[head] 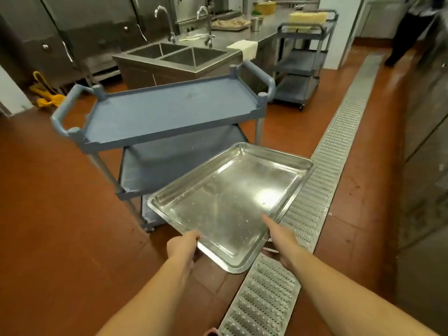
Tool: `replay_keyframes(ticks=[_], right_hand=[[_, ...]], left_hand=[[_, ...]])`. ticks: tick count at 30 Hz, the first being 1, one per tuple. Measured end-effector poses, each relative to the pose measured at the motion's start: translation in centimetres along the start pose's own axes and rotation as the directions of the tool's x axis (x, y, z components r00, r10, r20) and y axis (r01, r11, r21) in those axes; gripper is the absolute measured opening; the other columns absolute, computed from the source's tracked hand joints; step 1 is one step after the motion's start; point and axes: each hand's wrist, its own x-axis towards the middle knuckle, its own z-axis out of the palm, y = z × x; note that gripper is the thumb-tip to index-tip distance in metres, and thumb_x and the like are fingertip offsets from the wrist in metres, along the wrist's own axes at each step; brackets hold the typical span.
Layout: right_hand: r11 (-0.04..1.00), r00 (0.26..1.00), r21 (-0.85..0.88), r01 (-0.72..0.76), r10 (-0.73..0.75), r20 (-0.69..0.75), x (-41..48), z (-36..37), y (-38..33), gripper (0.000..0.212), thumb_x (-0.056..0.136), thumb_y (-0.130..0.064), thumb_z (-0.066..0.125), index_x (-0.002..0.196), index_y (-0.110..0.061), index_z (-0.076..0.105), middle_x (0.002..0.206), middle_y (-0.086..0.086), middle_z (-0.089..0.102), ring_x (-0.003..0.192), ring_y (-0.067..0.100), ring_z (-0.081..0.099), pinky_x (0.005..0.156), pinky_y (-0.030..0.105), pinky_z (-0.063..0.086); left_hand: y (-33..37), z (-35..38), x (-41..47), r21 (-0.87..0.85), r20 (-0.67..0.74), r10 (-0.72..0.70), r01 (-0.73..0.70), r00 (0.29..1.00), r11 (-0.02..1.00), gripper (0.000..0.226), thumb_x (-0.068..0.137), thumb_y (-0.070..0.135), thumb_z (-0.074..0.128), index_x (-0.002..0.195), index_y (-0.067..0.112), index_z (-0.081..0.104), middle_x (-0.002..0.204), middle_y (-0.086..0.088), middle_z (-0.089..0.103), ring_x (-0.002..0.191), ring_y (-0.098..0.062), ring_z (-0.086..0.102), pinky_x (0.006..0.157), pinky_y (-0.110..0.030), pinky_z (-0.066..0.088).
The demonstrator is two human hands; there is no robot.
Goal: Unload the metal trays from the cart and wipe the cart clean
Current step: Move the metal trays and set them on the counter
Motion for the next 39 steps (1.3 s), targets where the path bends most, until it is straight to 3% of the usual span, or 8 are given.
replay_keyframes(ticks=[3, 7, 12, 20, 22, 28, 33, 39], right_hand=[[0.985, 0.985, 0.157, 0.073, -0.047, -0.164, -1.5, -3.9, -1.2, 0.066, 0.082, -0.056, 0.063, 0.13, -0.013, 0.054, 0.124, 0.003, 0.062, 0.103, 0.023, 0.061, 0.085, 0.038, 0.051], [0.964, 0.911, 0.222, 0.145, -0.043, -0.41, -3.3, -9.6, -1.1, 0.043, 0.082, -0.047, 0.067, 0.099, -0.009, 0.057, 0.083, 0.002, 0.062, 0.079, 0.02, 0.062, 0.067, 0.033, 0.049], [0.953, 0.8, 0.263, 0.151, 0.038, -0.599, -6.5, -14.0, 1.0, 0.064, 0.083, -0.03, 0.067, 0.137, -0.004, 0.042, 0.128, 0.012, 0.055, 0.087, 0.024, 0.057, 0.077, 0.03, 0.041], [0.913, 0.638, 0.342, 0.223, 0.128, -0.759, -13.0, -18.3, 3.7, 0.061, 0.082, -0.023, 0.062, 0.136, -0.001, 0.042, 0.125, 0.012, 0.054, 0.111, 0.029, 0.053, 0.086, 0.036, 0.041], [0.889, 0.592, 0.377, 0.26, 0.162, -0.789, -14.8, -19.4, 4.4, 0.066, 0.084, -0.025, 0.061, 0.14, -0.002, 0.036, 0.13, 0.012, 0.051, 0.114, 0.029, 0.05, 0.085, 0.035, 0.041], [0.779, 0.441, 0.474, 0.411, 0.285, -0.851, -20.7, -22.9, 7.6, 0.043, 0.085, -0.018, 0.061, 0.123, -0.002, 0.05, 0.092, 0.005, 0.057, 0.081, 0.019, 0.054, 0.069, 0.03, 0.041], [0.699, 0.318, 0.502, 0.509, 0.389, -0.864, -25.9, -27.1, 11.3, 0.01, 0.082, -0.014, 0.057, 0.077, -0.011, 0.049, 0.071, 0.003, 0.048, 0.06, 0.019, 0.043, 0.052, 0.028, 0.034], [0.651, 0.088, 0.479, 0.588, 0.538, -0.839, -29.3, -32.6, 15.2, 0.012, 0.086, -0.022, 0.053, 0.085, -0.01, 0.052, 0.078, 0.004, 0.057, 0.064, 0.02, 0.052, 0.051, 0.027, 0.033]], left_hand=[[-0.1, 1.4, -2.4, 0.082, 0.104, 0.04, -0.048, 0.994, 0.995, 0.013, 0.065, 0.001, 0.064, 0.076, -0.003, 0.059, 0.06, -0.012, 0.056, 0.055, -0.025, 0.05, 0.051, -0.029, 0.043], [0.4, 3.3, -4.2, 0.219, 0.249, 0.079, -0.136, 0.965, 0.966, 0.01, 0.066, 0.004, 0.064, 0.062, 0.006, 0.056, 0.042, -0.004, 0.05, 0.039, -0.02, 0.043, 0.036, -0.02, 0.033], [0.7, 7.4, -5.3, 0.284, 0.452, 0.054, -0.201, 0.89, 0.937, 0.02, 0.065, 0.005, 0.064, 0.054, 0.012, 0.049, 0.037, -0.002, 0.042, 0.03, -0.014, 0.032, 0.036, -0.021, 0.027], [0.1, 13.7, -9.0, 0.282, 0.696, 0.023, -0.302, 0.718, 0.911, 0.006, 0.071, 0.006, 0.069, 0.076, 0.007, 0.066, 0.057, -0.004, 0.063, 0.054, -0.019, 0.06, 0.058, -0.03, 0.049], [0.0, 15.4, -10.8, 0.292, 0.754, 0.004, -0.341, 0.657, 0.894, 0.006, 0.076, 0.007, 0.068, 0.077, 0.008, 0.062, 0.048, 0.0, 0.058, 0.042, -0.013, 0.054, 0.047, -0.023, 0.044], [-2.4, 20.6, -17.3, 0.342, 0.871, -0.094, -0.458, 0.483, 0.82, 0.013, 0.082, 0.017, 0.067, 0.084, 0.006, 0.061, 0.052, -0.001, 0.052, 0.044, -0.014, 0.045, 0.043, -0.025, 0.034], [-6.9, 24.8, -24.5, 0.363, 0.922, -0.225, -0.504, 0.315, 0.783, 0.032, 0.082, 0.034, 0.071, 0.099, 0.008, 0.063, 0.085, -0.009, 0.06, 0.078, -0.024, 0.055, 0.072, -0.036, 0.041], [-12.6, 28.8, -34.4, 0.226, 0.971, -0.089, -0.734, 0.221, 0.64, 0.033, 0.086, 0.04, 0.066, 0.103, 0.012, 0.065, 0.099, 0.001, 0.068, 0.086, -0.019, 0.062, 0.075, -0.032, 0.051]])
